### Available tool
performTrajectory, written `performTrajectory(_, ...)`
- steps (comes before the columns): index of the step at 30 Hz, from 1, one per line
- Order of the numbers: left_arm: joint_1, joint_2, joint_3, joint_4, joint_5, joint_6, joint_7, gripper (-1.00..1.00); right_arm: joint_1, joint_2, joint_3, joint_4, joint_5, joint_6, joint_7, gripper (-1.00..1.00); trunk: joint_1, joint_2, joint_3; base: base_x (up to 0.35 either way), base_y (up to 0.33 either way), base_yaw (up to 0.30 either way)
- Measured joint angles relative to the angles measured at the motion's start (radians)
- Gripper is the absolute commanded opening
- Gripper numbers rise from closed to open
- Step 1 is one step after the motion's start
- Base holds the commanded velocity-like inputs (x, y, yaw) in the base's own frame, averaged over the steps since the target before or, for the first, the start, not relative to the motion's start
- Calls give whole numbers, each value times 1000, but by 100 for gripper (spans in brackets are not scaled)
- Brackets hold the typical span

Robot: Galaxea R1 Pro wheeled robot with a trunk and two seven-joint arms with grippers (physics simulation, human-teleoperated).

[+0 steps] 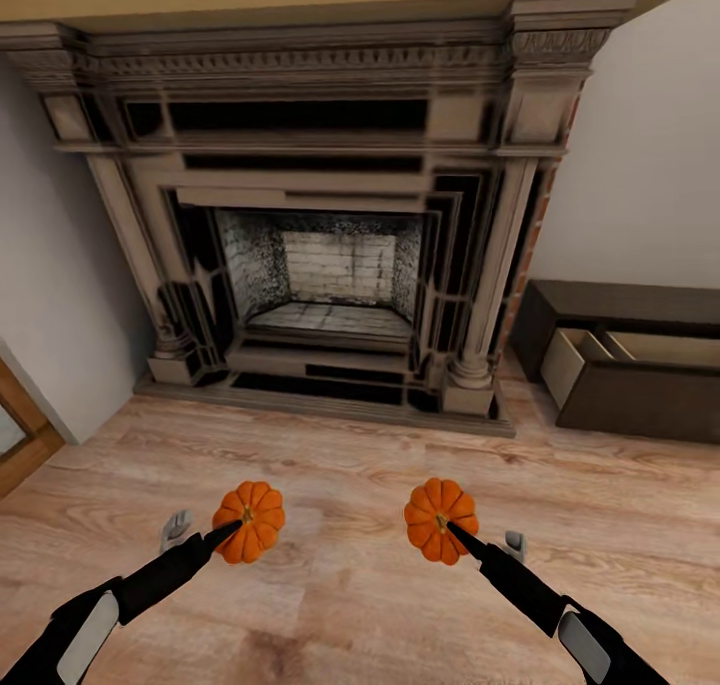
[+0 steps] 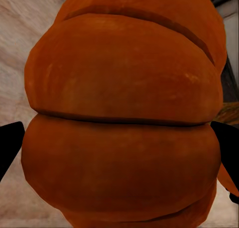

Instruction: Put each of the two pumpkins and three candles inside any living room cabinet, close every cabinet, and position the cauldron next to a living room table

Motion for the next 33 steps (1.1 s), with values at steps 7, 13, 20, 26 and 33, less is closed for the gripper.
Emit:
performTrajectory(7, 0, -1, -1, 0, 0, 0, 0, -100, 0, 0, 0, 0, 0, 0, 0, -100, 0, 0, 3, 0, 0, -286)
performTrajectory(13, 0, -1, -2, -1, 0, 0, 0, -100, 0, 0, 0, 0, 0, 0, 0, -100, 0, 0, 7, 0, 0, -284)
performTrajectory(20, 0, -1, -3, -1, 0, 0, 0, -100, 0, 0, 0, 1, 0, 0, 0, -100, 0, 0, 11, 0, 0, -280)
performTrajectory(26, 0, -2, -4, -1, 0, 0, 0, -100, 0, 0, 0, 2, 0, 0, 0, -100, 0, 0, 14, 0, 0, -277)
performTrajectory(33, 0, -2, -5, -1, 0, 0, 0, -100, 0, 0, 0, 2, 0, 0, 0, -100, 0, 0, 19, 0, 0, -276)
